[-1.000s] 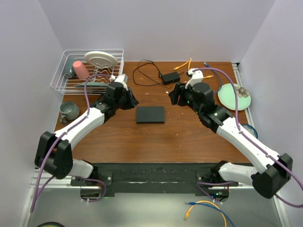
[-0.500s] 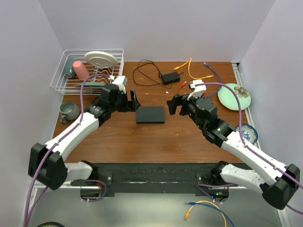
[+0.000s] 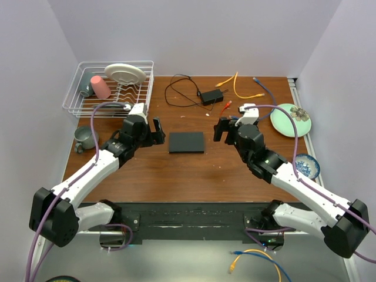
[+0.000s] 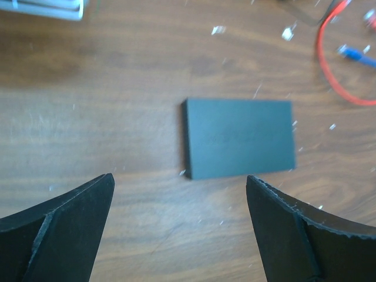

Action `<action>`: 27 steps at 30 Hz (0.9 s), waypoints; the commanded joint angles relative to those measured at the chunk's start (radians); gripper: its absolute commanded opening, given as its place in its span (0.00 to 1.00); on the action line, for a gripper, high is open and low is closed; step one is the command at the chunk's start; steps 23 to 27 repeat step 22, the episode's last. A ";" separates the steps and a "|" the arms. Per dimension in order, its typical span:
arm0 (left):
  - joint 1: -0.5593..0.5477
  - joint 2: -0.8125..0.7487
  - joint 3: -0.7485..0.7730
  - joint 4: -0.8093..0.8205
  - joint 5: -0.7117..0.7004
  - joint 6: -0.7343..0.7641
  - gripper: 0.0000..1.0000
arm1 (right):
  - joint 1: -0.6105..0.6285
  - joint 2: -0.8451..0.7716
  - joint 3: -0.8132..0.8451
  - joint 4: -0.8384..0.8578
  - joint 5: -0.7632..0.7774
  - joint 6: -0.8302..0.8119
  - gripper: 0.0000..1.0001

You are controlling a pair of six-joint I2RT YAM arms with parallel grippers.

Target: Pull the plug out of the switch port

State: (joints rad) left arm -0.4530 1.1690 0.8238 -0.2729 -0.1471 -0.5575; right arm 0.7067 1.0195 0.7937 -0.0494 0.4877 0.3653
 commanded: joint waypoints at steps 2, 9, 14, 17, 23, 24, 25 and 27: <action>-0.001 -0.020 0.030 -0.012 -0.009 0.033 1.00 | 0.004 -0.009 0.024 0.027 0.011 0.098 0.99; 0.008 0.034 0.040 -0.074 0.050 0.054 1.00 | 0.004 0.059 0.140 -0.113 -0.081 0.060 0.99; 0.010 -0.038 -0.025 -0.005 0.092 0.070 1.00 | 0.002 -0.022 0.113 -0.078 -0.127 0.046 0.99; 0.011 -0.090 -0.031 0.014 0.089 0.091 1.00 | 0.004 -0.074 0.062 -0.037 -0.167 0.035 0.99; 0.011 -0.100 -0.018 -0.003 0.057 0.085 1.00 | 0.004 -0.096 0.004 -0.039 -0.162 0.037 0.99; 0.011 -0.100 -0.018 -0.003 0.057 0.085 1.00 | 0.004 -0.096 0.004 -0.039 -0.162 0.037 0.99; 0.011 -0.100 -0.018 -0.003 0.057 0.085 1.00 | 0.004 -0.096 0.004 -0.039 -0.162 0.037 0.99; 0.011 -0.100 -0.018 -0.003 0.057 0.085 1.00 | 0.004 -0.096 0.004 -0.039 -0.162 0.037 0.99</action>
